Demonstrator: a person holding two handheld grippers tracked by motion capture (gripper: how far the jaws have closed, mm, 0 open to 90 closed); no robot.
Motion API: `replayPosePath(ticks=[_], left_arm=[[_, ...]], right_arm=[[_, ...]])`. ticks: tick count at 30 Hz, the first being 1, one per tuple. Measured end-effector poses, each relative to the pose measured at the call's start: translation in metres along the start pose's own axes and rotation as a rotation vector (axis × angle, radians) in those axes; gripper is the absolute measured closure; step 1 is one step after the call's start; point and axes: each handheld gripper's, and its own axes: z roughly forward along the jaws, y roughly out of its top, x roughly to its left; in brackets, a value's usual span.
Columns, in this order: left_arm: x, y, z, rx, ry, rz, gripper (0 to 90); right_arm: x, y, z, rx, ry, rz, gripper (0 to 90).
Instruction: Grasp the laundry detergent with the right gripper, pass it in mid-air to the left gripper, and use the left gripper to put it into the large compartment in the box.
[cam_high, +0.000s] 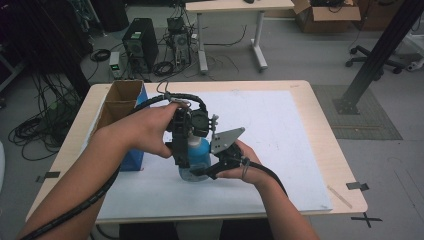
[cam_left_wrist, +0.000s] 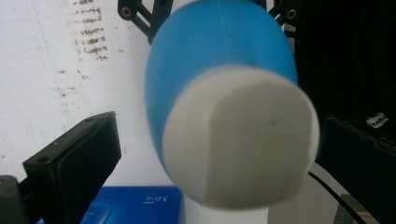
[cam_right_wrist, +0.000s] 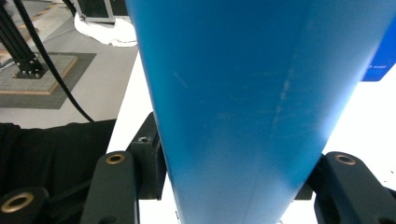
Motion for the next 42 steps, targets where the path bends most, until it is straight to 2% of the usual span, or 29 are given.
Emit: replayPosePath(ticks=[19, 42], left_arm=[[-0.0018, 0.0033, 0.0081, 0.004, 0.006, 0.009, 0.6], [-0.0046, 0.0029, 0.0047, 0.002, 0.041, 0.013, 13.7]], right_arm=[[0.0001, 0.0040, 0.0057, 0.005, -0.007, -0.002, 44.9], [0.0004, 0.0074, 0.0064, 0.001, -0.011, -0.001, 45.0]])
